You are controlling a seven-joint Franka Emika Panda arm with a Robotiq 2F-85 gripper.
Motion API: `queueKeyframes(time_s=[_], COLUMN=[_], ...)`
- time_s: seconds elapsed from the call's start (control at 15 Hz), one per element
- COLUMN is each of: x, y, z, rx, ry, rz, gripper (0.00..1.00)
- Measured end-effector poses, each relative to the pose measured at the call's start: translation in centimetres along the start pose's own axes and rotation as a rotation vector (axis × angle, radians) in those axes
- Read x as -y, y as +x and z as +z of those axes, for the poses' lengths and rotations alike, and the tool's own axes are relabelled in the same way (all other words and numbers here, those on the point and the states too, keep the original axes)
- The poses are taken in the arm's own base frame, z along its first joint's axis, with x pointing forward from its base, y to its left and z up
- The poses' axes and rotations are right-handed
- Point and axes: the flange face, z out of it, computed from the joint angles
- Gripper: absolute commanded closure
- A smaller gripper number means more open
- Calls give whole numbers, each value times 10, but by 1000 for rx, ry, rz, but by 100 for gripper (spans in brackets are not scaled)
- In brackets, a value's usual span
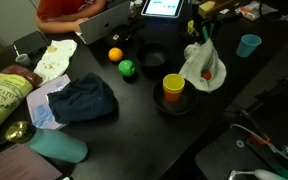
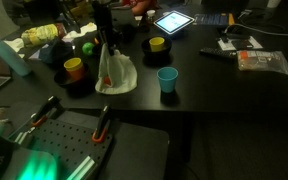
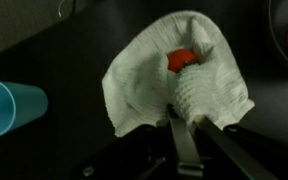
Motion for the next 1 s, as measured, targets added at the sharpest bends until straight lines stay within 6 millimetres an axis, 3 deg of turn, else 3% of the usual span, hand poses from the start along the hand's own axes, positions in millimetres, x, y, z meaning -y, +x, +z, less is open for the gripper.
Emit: queueKeyframes(time_s=[0.13, 0.27, 0.4, 0.67, 0.8, 1.0], x=[-6, -12, -18, -24, -23, -28], y=[-22, -33, -37, -47, -51, -48], z=[0, 13, 41, 123, 155, 157], rx=[88, 153, 200, 252, 278, 304], ry=[-11, 3, 30, 94, 121, 160], rz=[9, 34, 66, 132, 146, 165], gripper=[93, 93, 92, 93, 93, 93])
